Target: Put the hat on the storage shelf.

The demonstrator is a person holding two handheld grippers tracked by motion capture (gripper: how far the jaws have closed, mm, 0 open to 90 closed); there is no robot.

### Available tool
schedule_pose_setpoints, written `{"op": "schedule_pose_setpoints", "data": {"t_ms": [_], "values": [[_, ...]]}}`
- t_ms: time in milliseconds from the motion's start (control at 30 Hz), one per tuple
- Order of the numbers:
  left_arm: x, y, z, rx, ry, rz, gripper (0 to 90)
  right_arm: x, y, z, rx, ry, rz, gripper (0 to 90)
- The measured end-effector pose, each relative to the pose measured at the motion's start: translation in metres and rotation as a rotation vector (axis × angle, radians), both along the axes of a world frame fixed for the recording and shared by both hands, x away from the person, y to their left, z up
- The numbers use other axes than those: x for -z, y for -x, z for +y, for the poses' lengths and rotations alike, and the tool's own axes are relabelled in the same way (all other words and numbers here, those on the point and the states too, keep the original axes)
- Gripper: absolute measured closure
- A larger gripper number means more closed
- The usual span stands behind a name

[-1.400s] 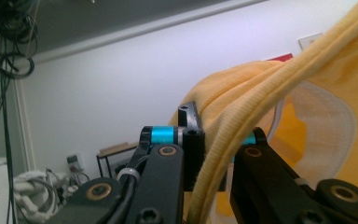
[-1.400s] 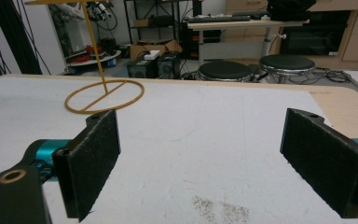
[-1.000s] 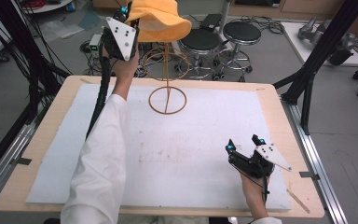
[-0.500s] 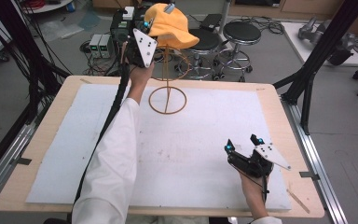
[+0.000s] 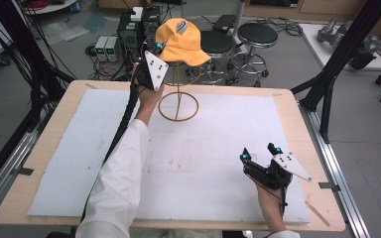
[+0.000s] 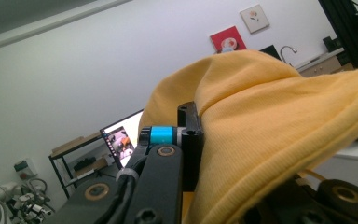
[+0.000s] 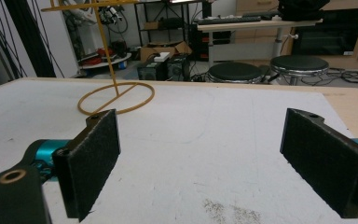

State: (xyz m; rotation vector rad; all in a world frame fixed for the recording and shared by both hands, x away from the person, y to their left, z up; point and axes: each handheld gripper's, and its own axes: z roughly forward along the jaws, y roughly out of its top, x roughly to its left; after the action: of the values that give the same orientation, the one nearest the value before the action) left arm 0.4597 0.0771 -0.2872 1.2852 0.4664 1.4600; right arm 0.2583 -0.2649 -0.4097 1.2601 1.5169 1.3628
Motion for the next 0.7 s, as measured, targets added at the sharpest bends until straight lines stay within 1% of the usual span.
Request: {"op": "schedule_pose_setpoints", "data": {"t_ms": [133, 167, 233, 300, 367, 400, 533, 600, 700], "values": [[0.012, 0.003, 0.000, 0.002, -0.007, 0.023, 86.3, 0.000, 0.000, 0.002, -0.003, -0.001, 0.001, 11.1], [0.015, 0.003, 0.001, 0.000, -0.017, 0.032, 86.3, 0.000, 0.000, 0.002, -0.005, 0.001, 0.001, 11.1], [0.023, 0.004, 0.002, -0.001, -0.021, 0.047, 86.1, 0.000, -0.001, 0.002, -0.007, 0.002, -0.001, 11.1], [0.029, 0.005, 0.005, 0.002, -0.010, 0.058, 85.9, 0.000, -0.001, 0.002, -0.004, 0.001, 0.001, 11.1], [0.031, 0.007, 0.007, 0.003, -0.005, 0.068, 85.7, 0.000, -0.001, 0.002, -0.004, -0.001, 0.001, 11.1], [0.032, 0.008, 0.007, 0.006, -0.011, 0.071, 85.6, 0.001, -0.001, 0.001, -0.005, -0.002, 0.001, 11.1], [0.035, 0.012, 0.005, 0.017, -0.068, 0.080, 84.3, 0.000, -0.001, 0.001, -0.006, -0.009, 0.005, 11.1], [0.039, 0.014, 0.005, 0.018, -0.076, 0.095, 83.1, 0.000, -0.001, 0.001, -0.005, -0.012, 0.005, 11.1], [0.046, 0.015, 0.004, 0.027, -0.114, 0.121, 81.8, 0.000, -0.001, 0.002, -0.007, -0.013, 0.006, 11.1]]}}
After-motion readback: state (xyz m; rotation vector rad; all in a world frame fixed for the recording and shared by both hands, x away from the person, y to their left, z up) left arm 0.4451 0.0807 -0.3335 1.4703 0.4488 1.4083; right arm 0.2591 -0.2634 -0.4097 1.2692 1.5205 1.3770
